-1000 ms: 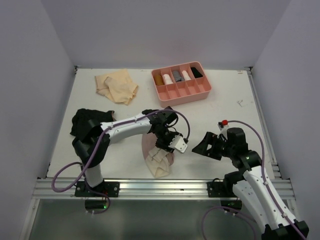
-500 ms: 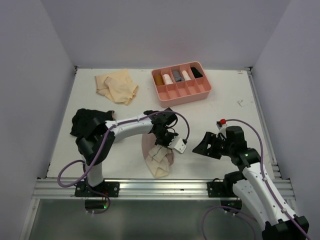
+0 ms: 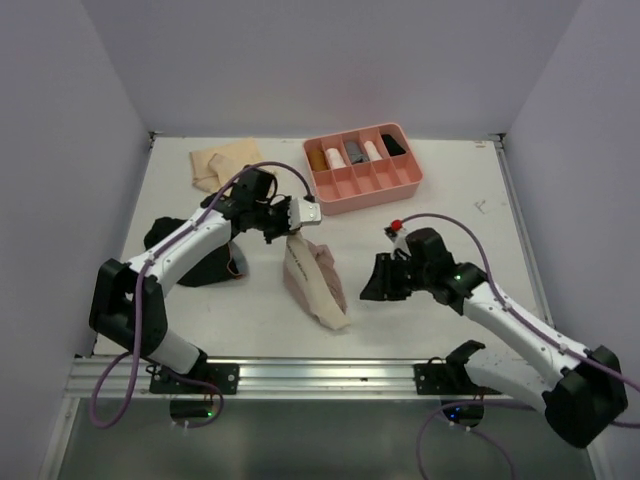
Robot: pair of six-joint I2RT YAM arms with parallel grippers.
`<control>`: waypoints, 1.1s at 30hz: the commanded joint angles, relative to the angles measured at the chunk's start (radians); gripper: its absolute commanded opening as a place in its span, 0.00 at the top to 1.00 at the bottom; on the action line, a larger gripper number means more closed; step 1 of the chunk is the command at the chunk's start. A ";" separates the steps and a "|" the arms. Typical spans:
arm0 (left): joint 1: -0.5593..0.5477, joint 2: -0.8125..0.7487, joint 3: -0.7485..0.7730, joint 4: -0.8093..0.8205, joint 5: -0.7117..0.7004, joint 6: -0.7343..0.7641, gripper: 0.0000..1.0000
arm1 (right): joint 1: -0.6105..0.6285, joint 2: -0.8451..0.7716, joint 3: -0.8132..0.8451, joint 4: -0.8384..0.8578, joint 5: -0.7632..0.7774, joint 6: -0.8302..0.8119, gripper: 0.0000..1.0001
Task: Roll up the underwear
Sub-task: Flatten the underwear
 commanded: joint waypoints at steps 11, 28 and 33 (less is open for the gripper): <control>0.170 -0.077 -0.161 0.175 0.031 -0.209 1.00 | 0.395 0.469 0.351 0.152 0.371 -0.014 0.62; 0.194 -0.109 -0.196 0.180 0.078 -0.178 1.00 | 0.398 0.682 0.403 0.181 0.326 -0.070 0.53; 0.197 -0.120 -0.199 0.172 0.088 -0.169 1.00 | 0.400 0.718 0.408 0.204 0.296 -0.069 0.57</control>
